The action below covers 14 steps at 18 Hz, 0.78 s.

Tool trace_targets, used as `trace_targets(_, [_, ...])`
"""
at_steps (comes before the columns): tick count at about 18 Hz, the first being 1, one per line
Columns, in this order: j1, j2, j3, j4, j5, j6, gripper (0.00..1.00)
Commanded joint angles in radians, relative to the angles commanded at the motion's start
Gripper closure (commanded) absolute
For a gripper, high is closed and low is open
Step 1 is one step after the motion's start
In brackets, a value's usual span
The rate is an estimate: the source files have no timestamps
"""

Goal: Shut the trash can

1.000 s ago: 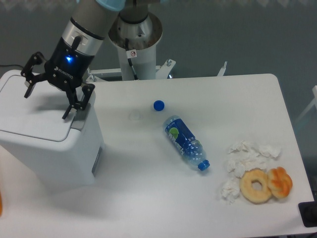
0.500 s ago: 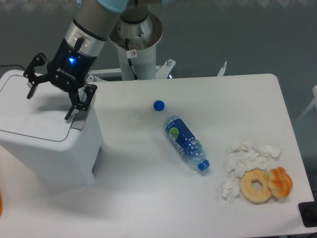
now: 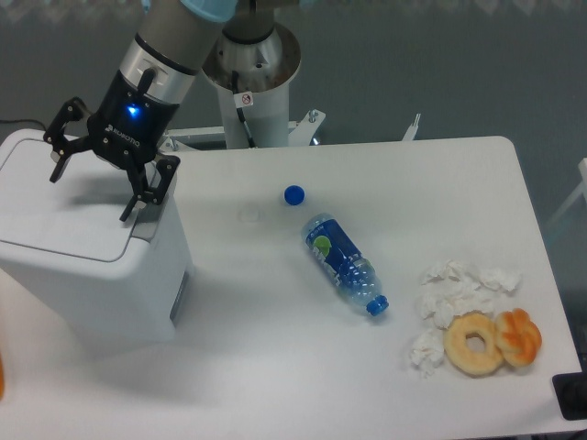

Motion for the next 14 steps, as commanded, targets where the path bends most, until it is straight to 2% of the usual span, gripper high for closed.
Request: trace_targets(14, [0.006, 0.021, 0.005, -0.005, -0.003, -0.011, 0.0])
